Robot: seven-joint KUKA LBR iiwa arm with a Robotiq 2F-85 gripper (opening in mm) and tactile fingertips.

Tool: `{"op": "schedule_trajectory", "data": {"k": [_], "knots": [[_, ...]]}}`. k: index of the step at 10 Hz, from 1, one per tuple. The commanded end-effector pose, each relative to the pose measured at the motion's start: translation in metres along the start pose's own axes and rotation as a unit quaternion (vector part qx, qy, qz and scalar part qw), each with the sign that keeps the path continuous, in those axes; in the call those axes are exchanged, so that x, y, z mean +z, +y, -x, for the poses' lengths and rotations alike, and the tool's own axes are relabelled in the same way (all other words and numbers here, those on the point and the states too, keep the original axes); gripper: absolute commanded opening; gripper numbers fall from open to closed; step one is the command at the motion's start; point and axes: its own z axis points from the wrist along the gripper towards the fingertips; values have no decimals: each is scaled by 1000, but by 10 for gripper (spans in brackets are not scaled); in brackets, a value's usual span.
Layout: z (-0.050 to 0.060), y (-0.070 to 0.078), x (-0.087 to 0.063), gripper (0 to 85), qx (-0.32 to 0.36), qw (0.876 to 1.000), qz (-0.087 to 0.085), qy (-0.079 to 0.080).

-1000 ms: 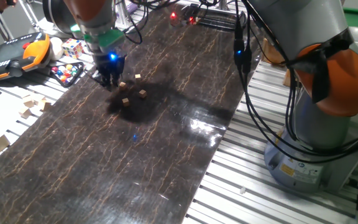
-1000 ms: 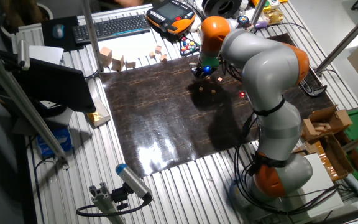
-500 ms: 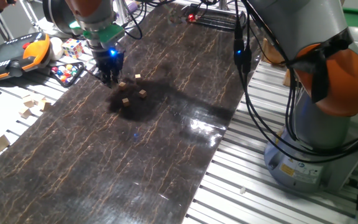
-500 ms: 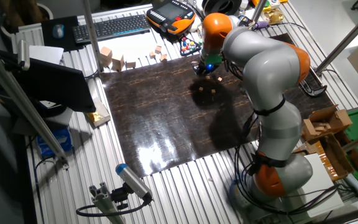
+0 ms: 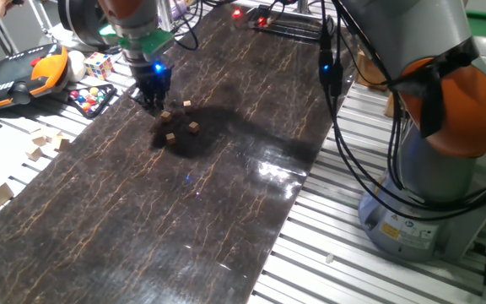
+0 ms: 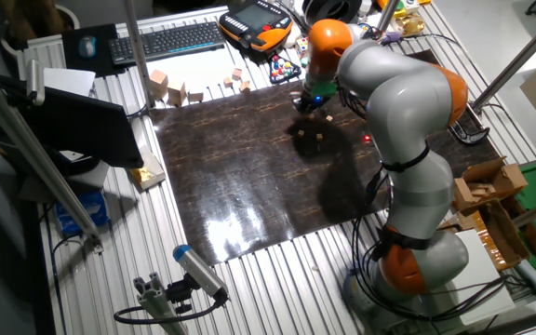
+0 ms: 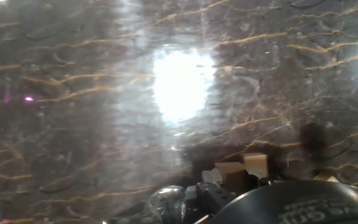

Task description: Stack the blocks in a vertical line of five

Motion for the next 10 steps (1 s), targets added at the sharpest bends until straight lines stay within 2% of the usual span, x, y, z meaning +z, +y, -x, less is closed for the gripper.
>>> {"op": "schedule_trajectory", "data": {"k": [1, 10], "knots": [[0, -4, 2, 10, -2, 1000, 0, -1], [-1, -19, 13, 10, 7, 1000, -10, 3]]}}
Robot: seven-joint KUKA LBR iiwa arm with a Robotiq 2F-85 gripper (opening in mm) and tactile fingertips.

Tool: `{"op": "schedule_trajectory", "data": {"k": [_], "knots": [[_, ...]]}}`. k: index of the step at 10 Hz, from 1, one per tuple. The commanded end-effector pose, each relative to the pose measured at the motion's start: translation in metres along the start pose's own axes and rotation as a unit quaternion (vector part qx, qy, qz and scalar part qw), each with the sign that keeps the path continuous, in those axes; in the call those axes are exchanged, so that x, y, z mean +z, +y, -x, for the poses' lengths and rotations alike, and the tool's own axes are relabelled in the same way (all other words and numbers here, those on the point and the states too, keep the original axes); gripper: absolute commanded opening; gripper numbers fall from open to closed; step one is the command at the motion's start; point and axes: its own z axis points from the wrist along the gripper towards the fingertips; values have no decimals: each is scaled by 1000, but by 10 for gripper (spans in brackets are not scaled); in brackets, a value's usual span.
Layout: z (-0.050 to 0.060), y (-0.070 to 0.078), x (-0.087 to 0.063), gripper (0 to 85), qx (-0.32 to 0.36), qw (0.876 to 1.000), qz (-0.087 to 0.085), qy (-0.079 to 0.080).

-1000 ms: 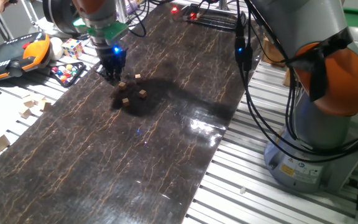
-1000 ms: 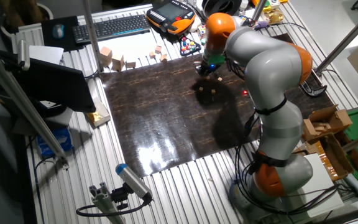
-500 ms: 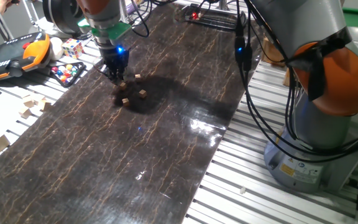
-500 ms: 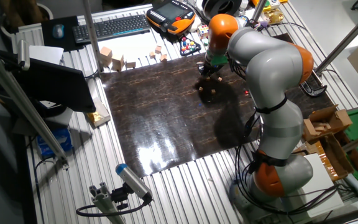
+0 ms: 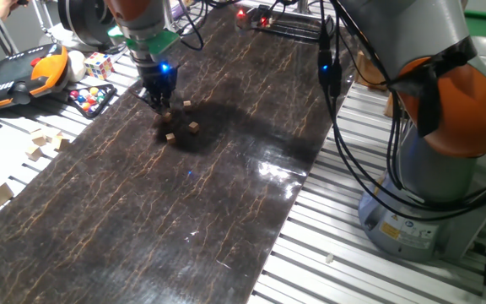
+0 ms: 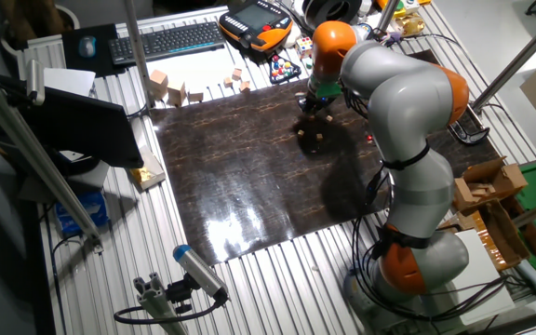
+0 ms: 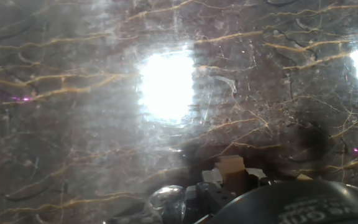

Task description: Stack the blocks in a vertical line of five

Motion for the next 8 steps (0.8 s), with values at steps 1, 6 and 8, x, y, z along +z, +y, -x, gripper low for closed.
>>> {"op": "schedule_trajectory", "data": {"k": [1, 6, 8], "knots": [[0, -2, 2, 10, -1, 1000, 2, -1], [0, -6, 6, 10, -11, 1000, 6, -3], [0, -6, 7, 10, -20, 1000, 9, -4]]}}
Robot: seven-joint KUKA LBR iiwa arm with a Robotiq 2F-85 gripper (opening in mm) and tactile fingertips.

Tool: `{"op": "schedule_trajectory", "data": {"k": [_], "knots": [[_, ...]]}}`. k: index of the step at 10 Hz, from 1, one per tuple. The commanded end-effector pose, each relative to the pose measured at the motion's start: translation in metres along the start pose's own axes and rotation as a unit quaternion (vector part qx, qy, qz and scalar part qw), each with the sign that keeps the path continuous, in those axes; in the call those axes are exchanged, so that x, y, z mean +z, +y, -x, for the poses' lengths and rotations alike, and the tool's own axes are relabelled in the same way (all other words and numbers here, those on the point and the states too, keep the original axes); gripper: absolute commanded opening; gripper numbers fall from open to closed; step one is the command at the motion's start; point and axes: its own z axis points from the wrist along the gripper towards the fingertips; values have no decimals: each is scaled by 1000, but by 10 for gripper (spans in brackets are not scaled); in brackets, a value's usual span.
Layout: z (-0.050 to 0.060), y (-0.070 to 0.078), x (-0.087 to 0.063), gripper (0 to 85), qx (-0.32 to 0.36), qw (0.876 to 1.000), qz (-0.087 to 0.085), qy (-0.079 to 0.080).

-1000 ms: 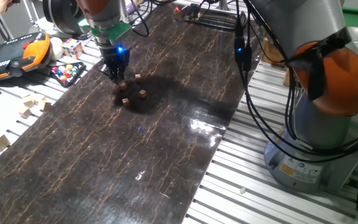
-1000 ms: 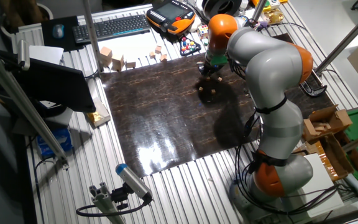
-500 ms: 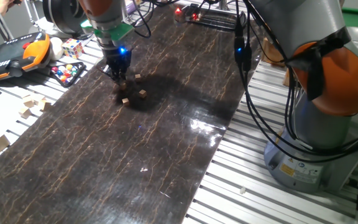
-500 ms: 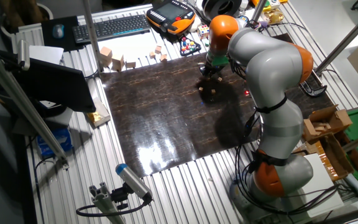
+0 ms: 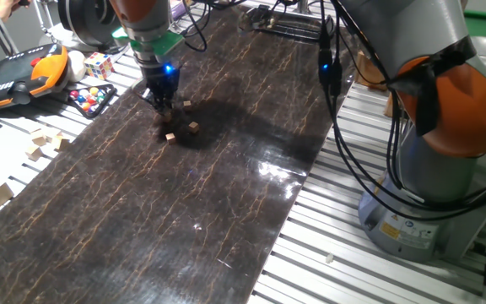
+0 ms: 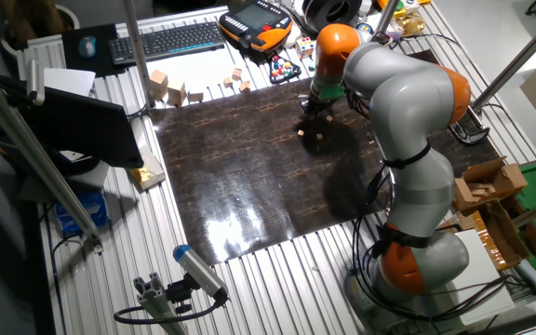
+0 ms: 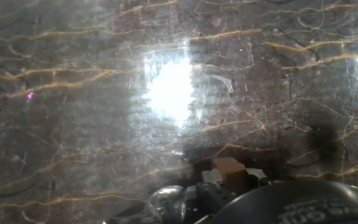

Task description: Stack the blocks in a vertical line of five

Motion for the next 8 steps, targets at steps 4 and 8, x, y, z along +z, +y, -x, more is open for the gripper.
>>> {"op": "schedule_trajectory", "data": {"k": [4, 8], "knots": [[0, 0, 0, 10, -4, 1000, 0, 1], [1, 0, 1, 37, -3, 1000, 0, 3]]}}
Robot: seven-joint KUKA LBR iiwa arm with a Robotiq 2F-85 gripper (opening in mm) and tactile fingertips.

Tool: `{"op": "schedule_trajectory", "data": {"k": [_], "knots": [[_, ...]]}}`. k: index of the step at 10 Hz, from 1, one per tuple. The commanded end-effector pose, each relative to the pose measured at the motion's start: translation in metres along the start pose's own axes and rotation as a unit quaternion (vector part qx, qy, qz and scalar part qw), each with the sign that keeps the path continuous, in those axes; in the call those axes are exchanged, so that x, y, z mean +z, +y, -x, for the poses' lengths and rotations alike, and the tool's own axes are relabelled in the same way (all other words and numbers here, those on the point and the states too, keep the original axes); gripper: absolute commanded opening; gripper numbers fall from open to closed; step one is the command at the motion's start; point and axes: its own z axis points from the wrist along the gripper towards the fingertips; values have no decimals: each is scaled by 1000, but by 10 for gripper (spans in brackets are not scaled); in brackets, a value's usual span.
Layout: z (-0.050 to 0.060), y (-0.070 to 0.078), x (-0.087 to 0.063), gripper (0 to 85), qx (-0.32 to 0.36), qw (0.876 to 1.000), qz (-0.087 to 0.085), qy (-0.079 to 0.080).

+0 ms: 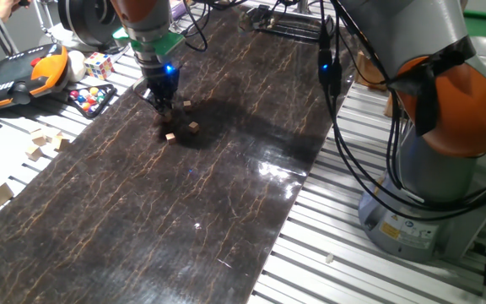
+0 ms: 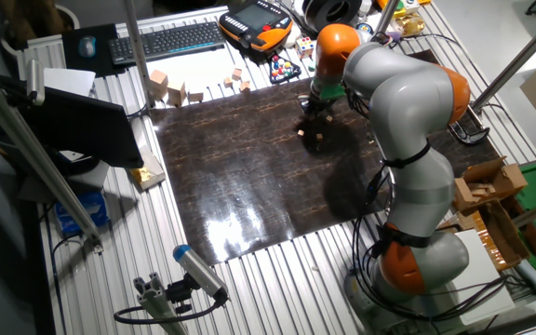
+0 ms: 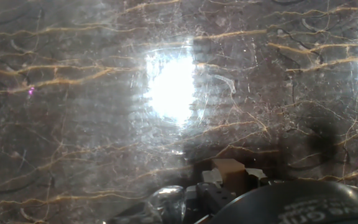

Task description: Stack the blocks in a vertical line of five

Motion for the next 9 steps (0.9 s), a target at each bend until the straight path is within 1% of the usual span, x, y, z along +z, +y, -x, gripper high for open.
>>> {"op": "schedule_trajectory", "data": {"k": [1, 2, 7, 8, 9], "knots": [[0, 0, 0, 70, 2, 1000, -1, -1], [0, 0, 0, 120, 2, 1000, -3, -3], [0, 0, 1, 293, 4, 1000, -7, -3], [0, 0, 1, 310, 4, 1000, -4, -4], [0, 0, 1, 260, -1, 1000, -4, -1]]}}
